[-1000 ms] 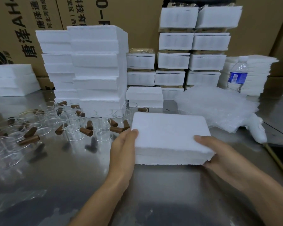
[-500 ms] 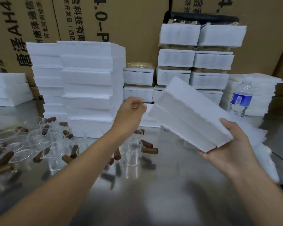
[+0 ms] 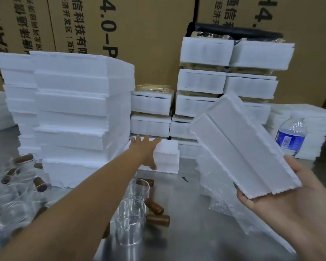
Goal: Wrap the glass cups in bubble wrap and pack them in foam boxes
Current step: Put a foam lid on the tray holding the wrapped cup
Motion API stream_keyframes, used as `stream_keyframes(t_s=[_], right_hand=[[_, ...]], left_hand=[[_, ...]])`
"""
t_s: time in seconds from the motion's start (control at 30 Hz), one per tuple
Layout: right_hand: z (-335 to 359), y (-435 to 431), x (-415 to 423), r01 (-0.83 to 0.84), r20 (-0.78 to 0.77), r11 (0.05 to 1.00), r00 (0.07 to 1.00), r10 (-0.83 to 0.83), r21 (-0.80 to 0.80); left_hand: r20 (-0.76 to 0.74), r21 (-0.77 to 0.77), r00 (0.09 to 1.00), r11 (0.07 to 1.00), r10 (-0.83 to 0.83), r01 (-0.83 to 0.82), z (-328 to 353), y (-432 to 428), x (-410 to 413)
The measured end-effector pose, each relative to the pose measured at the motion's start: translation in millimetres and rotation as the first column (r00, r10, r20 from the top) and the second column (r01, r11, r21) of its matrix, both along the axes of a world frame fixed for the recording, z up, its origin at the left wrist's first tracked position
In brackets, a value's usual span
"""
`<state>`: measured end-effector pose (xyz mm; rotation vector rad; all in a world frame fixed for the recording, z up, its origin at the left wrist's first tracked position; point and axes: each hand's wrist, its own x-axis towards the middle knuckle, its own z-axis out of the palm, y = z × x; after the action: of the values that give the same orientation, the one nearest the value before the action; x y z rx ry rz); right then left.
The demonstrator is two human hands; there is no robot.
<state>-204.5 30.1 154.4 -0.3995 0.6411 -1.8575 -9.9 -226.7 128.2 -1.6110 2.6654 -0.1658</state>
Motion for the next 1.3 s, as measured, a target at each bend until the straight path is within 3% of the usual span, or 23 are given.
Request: stream_keyframes(t_s=[0.13, 0.33, 0.53, 0.67, 0.9, 1.1, 1.3], right_hand=[[2, -9, -1, -0.059, 0.024, 0.997, 0.998, 0.061, -0.052], [18, -12, 6, -0.105, 0.028, 0.983, 0.993, 0.111, -0.15], [31, -14, 14, -0.121, -0.01, 0.978, 0.993, 0.121, -0.172], [45, -35, 18, -0.104, -0.117, 0.991, 0.989, 0.093, -0.089], [62, -96, 30, 0.106, -0.405, 0.976, 0.914, -0.021, 0.189], [46, -149, 33, 0.185, -0.606, 0.879, 0.784, 0.138, 0.44], [23, -184, 40, 0.177, -0.605, 0.796, 0.748, 0.273, 0.579]], left_hand=[[-0.023, -0.014, 1.0, 1.0, 0.017, -0.017, -12, -4, 1], [-0.048, -0.083, 0.988, 0.986, -0.145, 0.141, -7, 13, 0], [-0.087, -0.042, 0.965, 0.968, -0.249, 0.246, 5, 45, 9], [-0.124, 0.002, 0.941, 0.948, -0.315, 0.318, 13, 64, 14], [-0.214, 0.1, 0.914, 0.923, -0.344, 0.37, 15, 91, 24], [-0.16, 0.033, 0.939, 0.949, -0.305, 0.314, 5, 114, 23], [-0.109, -0.024, 0.949, 0.955, -0.296, 0.295, -3, 124, 19]])
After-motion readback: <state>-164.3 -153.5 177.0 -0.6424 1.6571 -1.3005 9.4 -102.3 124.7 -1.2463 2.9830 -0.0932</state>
